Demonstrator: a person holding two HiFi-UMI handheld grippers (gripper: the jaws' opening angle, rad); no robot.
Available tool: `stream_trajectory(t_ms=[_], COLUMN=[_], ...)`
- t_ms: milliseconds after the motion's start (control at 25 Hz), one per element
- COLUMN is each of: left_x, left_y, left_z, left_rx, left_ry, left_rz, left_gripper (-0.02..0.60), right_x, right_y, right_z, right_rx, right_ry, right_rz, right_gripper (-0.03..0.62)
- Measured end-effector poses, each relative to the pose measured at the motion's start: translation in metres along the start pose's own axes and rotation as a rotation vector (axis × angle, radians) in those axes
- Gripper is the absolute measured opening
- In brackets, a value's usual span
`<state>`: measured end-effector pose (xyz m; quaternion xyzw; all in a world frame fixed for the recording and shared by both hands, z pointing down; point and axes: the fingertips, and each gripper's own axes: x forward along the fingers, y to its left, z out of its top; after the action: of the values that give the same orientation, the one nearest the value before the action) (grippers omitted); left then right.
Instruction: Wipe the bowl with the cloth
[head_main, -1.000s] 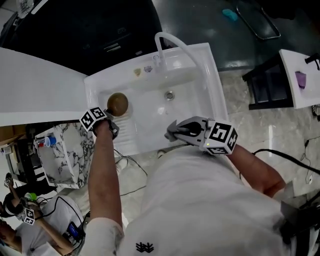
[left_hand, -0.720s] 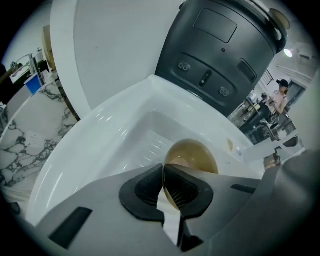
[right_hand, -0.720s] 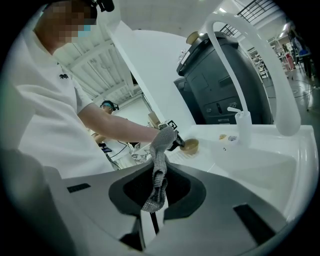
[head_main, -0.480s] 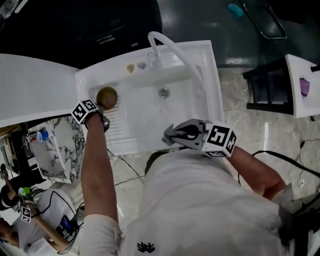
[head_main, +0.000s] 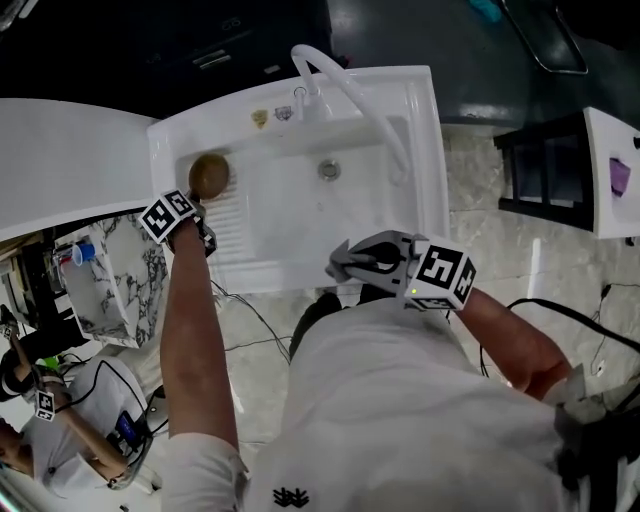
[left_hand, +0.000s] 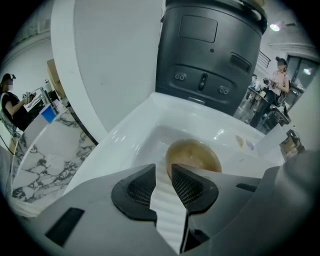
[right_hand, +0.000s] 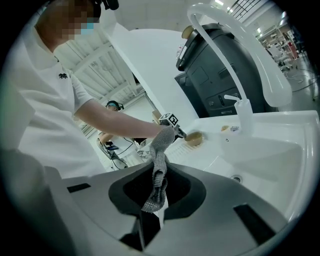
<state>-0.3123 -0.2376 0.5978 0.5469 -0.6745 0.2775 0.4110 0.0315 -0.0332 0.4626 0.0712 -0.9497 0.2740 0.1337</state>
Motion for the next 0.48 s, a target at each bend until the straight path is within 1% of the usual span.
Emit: stream_trajectory(t_ms=[80, 160, 240, 360, 480], left_x=[-0.015, -0.032, -0.052, -0.085, -0.125], left_y=[-0.003, -0.012, -0.027, -0.050, -0.059], left_z=[-0.003, -0.009, -0.019, -0.040, -0.065], left_rx=[0.012, 0.033, 0.061, 0.103, 0.163], left_ry=[-0.044, -0.088, -0.130, -0.171, -0.201], left_rz=[-0.027, -0.085, -0.162, -0.300, -0.412], left_gripper=[0.107, 0.106, 0.093, 0.031, 0.012], right_x=[0.002, 0.004, 0.006, 0.015, 0.035], right_y=[0.003, 0.008, 0.012, 0.022, 0.040], right_z=[-0.002, -0.001, 0.001, 0.005, 0.009], right_rx=[-0.013, -0.038, -0.069, -0.111, -0.150], right_ry=[0.001, 0.001, -0.001, -0.001, -0.002], right_rz=[0.003, 0.002, -0.009, -0.035, -0.031], right_gripper=[0.043, 0.043, 0.043, 0.043, 0.043])
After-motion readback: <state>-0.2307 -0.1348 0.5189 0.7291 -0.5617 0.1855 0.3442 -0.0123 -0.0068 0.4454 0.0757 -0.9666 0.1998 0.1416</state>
